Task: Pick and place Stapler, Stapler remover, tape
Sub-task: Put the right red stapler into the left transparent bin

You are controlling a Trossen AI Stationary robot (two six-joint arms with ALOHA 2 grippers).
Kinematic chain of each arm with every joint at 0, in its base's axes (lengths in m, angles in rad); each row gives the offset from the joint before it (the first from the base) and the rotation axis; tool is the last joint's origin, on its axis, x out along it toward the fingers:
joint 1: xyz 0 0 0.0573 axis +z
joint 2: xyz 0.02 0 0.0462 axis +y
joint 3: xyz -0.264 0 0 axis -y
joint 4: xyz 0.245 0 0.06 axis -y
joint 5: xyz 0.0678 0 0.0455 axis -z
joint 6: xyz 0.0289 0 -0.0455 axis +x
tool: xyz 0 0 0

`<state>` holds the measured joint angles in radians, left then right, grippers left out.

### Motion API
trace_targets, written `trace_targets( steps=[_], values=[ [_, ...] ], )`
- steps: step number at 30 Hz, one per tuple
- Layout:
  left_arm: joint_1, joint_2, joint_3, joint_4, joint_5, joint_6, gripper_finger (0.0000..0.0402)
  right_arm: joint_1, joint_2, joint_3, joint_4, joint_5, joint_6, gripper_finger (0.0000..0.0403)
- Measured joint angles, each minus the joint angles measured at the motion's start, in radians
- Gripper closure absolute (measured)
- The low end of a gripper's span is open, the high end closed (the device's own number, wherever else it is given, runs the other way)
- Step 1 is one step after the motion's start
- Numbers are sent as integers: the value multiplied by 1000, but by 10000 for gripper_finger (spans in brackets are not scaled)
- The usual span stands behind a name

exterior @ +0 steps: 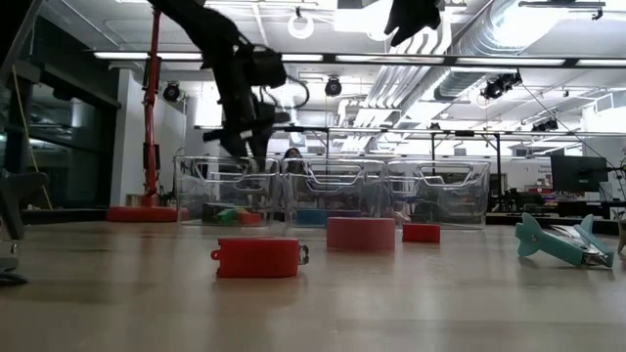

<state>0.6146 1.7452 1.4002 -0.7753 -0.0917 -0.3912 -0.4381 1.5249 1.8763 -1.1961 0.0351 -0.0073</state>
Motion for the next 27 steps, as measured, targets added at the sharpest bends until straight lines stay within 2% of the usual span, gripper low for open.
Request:
trace_targets(
  steps=[11,19,27],
  values=[
    [-39,-127,35,-183,-26,-36,234,6,0,0,-2,-176,-71,165],
    [-203,-206,35,-282,-165,-155,234,72,-1,-37,-18,-177,-80,165],
    [-367,-229,35,-382,-284,-189,234,216,-1,-213,66,-193,26,165]
  ],
)
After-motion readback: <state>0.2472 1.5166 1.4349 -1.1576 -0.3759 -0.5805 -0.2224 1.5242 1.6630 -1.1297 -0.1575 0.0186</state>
